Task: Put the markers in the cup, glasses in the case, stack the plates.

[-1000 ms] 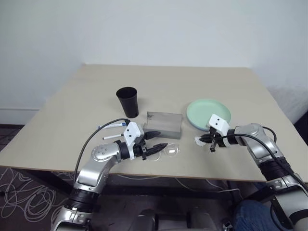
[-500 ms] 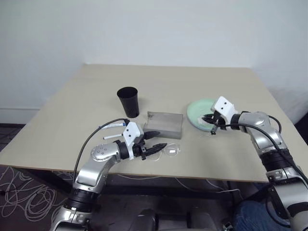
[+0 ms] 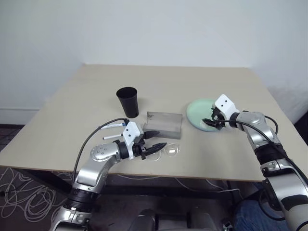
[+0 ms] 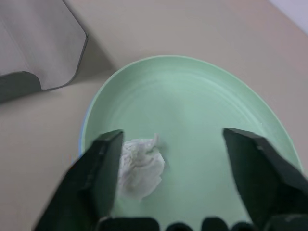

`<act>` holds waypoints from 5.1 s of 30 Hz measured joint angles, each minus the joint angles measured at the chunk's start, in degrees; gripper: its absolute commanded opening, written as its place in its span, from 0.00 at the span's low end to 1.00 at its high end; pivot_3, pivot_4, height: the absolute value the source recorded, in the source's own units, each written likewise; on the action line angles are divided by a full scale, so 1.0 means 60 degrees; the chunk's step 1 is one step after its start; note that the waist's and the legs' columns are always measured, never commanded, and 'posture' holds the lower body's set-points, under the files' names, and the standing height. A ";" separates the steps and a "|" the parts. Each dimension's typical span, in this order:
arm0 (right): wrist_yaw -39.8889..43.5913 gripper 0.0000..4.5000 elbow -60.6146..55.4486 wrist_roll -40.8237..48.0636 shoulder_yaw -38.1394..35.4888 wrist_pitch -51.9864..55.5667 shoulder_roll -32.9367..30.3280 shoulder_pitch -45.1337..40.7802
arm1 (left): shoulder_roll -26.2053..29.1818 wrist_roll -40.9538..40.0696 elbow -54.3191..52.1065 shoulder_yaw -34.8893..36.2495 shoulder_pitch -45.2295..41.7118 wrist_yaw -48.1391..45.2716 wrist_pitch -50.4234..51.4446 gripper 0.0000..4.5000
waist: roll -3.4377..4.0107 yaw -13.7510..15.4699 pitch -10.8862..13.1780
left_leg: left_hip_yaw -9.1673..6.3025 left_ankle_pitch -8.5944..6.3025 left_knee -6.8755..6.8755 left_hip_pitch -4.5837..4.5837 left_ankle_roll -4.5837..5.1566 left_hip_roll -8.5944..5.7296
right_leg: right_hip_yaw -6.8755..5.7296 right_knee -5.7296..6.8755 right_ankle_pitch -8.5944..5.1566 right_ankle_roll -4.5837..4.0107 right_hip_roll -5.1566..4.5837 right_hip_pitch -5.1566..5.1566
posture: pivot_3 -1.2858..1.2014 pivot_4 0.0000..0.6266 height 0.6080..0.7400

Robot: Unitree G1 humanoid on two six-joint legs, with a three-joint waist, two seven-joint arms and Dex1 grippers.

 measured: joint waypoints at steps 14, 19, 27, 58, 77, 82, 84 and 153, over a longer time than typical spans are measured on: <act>0.1479 0.97 -0.1936 0.1108 -0.0301 -0.0347 0.0144 0.1049 | 0.1582 0.0564 0.2447 -0.0332 -0.2023 -0.2605 -0.0493 0.62 | 0.0002 -0.0013 0.0000 | -0.0001 0.0000 0.0000 0.0015 0.0000 0.0000 | -0.0002 0.0001 0.0000 0.0001 0.0005 0.0014 | 0.52 0.00 1.00; 0.1879 0.97 -0.2332 0.1310 -0.0314 -0.0349 0.0118 0.1404 | 0.2139 0.1157 0.4492 -0.0985 -0.3913 -0.4805 -0.0949 0.62 | 0.0001 0.0005 0.0001 | -0.0003 0.0000 0.0002 0.0015 0.0000 0.0000 | -0.0004 0.0000 -0.0001 0.0000 0.0005 0.0018 | 0.52 0.00 1.00; 0.1856 0.97 -0.3044 0.1387 -0.0224 -0.0361 0.0430 0.2183 | 0.1576 0.2029 0.6808 -0.2436 -0.6204 -0.6696 -0.1477 0.62 | -0.0003 -0.0026 0.0002 | -0.0003 0.0001 0.0001 0.0002 0.0003 0.0001 | 0.0001 -0.0001 0.0000 0.0009 0.0006 0.0004 | 0.52 0.00 1.00; -0.0797 0.97 -0.5080 0.1392 -0.0079 0.0163 0.2037 0.4410 | -0.0557 0.3119 1.0596 -0.4607 -0.8189 -0.6578 -0.1496 0.62 | -0.0035 0.0003 0.0019 | -0.0019 0.0004 0.0044 -0.0022 0.0009 0.0000 | -0.0004 0.0011 0.0009 0.0026 0.0009 0.0003 | 0.52 0.00 1.00; -0.0932 0.98 -0.5222 0.1397 0.0032 0.0376 0.2152 0.4650 | -0.0830 0.3978 0.9848 -0.3417 -0.7427 -0.5878 -0.0913 0.12 | -0.0034 0.0006 0.0017 | -0.0024 0.0007 0.0066 0.0007 0.0015 -0.0005 | -0.0006 0.0012 0.0022 0.0048 0.0007 0.0053 | 0.52 0.00 1.00; -0.0929 0.98 -0.5223 0.1397 0.0068 0.0388 0.2169 0.4650 | -0.0798 0.3993 0.9518 -0.3352 -0.7283 -0.5833 -0.0810 0.12 | -0.0033 -0.0002 0.0017 | -0.0028 0.0006 0.0067 0.0012 0.0012 -0.0005 | -0.0004 0.0011 0.0022 0.0048 0.0006 0.0058 | 0.52 0.00 1.00; -0.0929 0.98 -0.5222 0.1397 0.0071 0.0388 0.2170 0.4650 | -0.0786 0.4000 0.9439 -0.3352 -0.7261 -0.5832 -0.0759 0.12 | -0.0033 -0.0001 0.0017 | -0.0028 0.0006 0.0066 0.0010 0.0013 -0.0005 | -0.0005 0.0011 0.0023 0.0050 0.0006 0.0055 | 0.52 0.00 1.00; -0.1012 0.98 -0.5112 0.1387 0.0094 0.0419 0.2145 0.4617 | -0.0909 0.3716 0.8934 -0.2059 -0.8306 -0.6463 -0.0730 0.00 | -0.0038 0.0001 0.0021 | -0.0029 0.0008 0.0065 -0.0017 0.0016 -0.0008 | -0.0007 -0.0001 0.0026 0.0055 0.0007 0.0037 | 0.52 0.00 1.00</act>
